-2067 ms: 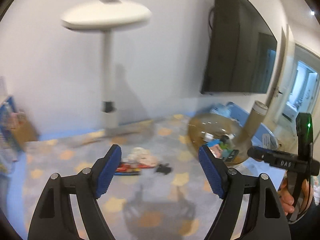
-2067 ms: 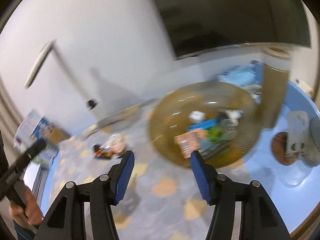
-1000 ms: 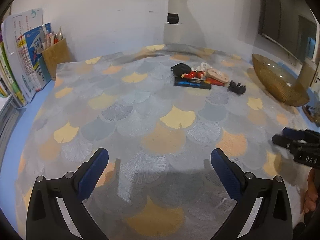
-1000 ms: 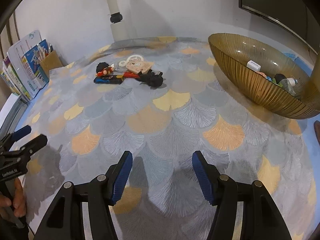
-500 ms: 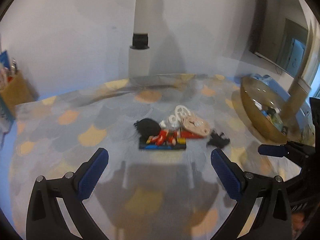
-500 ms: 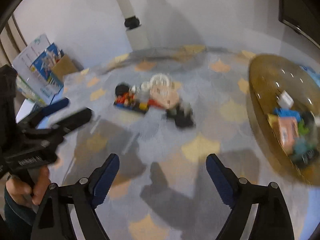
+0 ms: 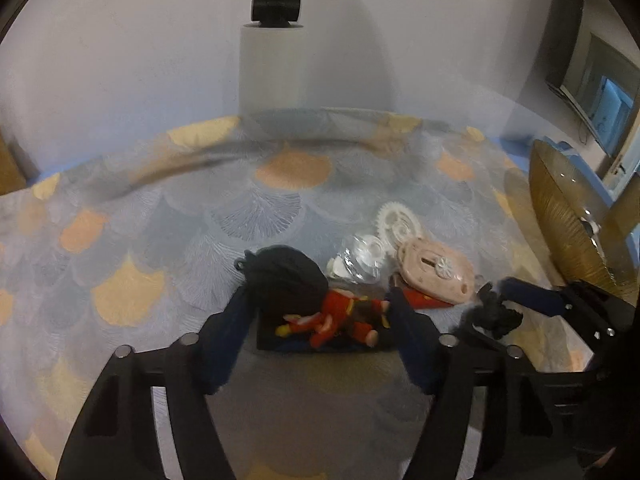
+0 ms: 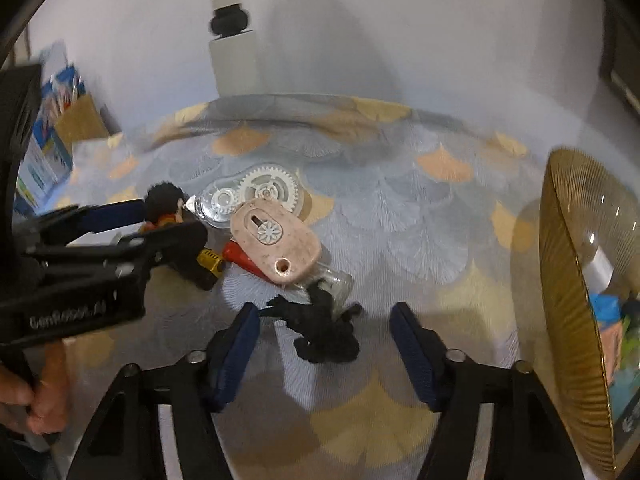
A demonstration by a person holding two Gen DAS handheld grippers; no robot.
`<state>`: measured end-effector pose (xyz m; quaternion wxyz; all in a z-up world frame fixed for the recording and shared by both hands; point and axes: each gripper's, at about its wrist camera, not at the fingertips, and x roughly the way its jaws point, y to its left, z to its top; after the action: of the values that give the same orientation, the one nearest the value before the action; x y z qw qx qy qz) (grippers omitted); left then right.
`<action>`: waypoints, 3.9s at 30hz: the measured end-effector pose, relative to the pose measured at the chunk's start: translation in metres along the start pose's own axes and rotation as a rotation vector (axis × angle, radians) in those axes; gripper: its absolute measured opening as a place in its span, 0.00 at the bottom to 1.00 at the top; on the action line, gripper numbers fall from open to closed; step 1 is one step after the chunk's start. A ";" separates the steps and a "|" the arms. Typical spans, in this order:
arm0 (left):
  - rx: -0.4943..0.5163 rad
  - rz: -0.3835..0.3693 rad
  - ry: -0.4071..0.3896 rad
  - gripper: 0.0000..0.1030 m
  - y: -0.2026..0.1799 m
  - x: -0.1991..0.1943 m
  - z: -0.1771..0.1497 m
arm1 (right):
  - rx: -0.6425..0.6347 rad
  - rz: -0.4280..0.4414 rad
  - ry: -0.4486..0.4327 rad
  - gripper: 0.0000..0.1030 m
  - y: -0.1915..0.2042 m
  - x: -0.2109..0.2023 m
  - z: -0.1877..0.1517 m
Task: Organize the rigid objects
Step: 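Grasp the black figurine with the right tool while the left tool grasps the boy figurine, then carry both figurines into the amber bowl and open both tools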
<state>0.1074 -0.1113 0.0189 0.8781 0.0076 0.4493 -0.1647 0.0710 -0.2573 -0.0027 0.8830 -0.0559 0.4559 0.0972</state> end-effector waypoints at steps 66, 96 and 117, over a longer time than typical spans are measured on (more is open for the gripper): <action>-0.041 -0.096 -0.006 0.40 -0.011 -0.124 -0.172 | 0.006 0.091 0.008 0.72 0.019 -0.107 -0.144; 0.194 -0.081 -0.127 0.29 -0.097 -0.145 -0.080 | 0.162 0.008 -0.228 0.43 -0.060 -0.186 -0.106; 0.386 -0.232 -0.094 0.68 -0.248 -0.064 0.034 | 0.524 -0.230 -0.123 0.53 -0.231 -0.184 -0.075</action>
<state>0.0261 -0.3329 0.1233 0.8555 0.1160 0.3659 -0.3474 -0.0417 -0.5184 0.1066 0.8986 0.1288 0.4015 -0.1214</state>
